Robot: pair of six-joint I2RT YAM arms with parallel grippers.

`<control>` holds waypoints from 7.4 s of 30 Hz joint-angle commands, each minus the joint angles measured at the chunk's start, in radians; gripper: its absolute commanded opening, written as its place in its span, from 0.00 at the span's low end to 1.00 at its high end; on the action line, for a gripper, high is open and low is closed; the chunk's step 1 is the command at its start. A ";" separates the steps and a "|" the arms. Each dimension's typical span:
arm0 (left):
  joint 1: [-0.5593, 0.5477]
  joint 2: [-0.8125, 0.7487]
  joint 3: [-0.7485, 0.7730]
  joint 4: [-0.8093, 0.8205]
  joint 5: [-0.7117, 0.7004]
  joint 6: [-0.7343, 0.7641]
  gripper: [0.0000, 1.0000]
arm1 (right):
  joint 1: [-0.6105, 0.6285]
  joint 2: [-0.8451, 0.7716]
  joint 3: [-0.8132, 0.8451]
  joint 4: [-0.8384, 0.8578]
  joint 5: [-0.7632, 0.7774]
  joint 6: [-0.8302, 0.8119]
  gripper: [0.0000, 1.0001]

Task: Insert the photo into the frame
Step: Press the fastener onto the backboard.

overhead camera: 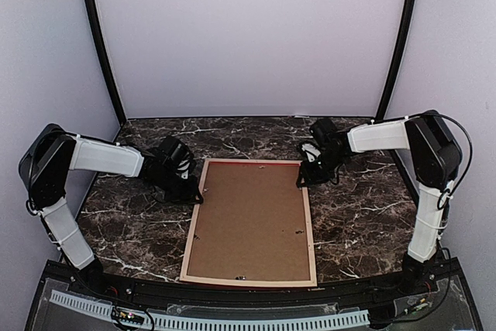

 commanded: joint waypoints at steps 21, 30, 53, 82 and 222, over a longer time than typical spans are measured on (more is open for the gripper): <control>-0.009 0.032 0.008 -0.017 0.019 0.031 0.10 | -0.013 0.000 -0.023 -0.154 0.018 -0.113 0.38; -0.009 0.035 0.018 -0.027 0.016 0.037 0.10 | -0.040 -0.009 -0.003 -0.163 0.026 -0.120 0.28; -0.008 0.039 0.016 -0.026 0.013 0.036 0.10 | -0.034 -0.035 -0.020 -0.206 0.018 -0.153 0.47; -0.009 0.033 0.003 -0.014 0.013 0.031 0.10 | -0.086 0.008 0.060 -0.133 -0.004 -0.106 0.33; -0.011 0.004 -0.051 0.160 -0.083 -0.128 0.13 | 0.172 -0.181 -0.146 -0.181 0.052 0.034 0.57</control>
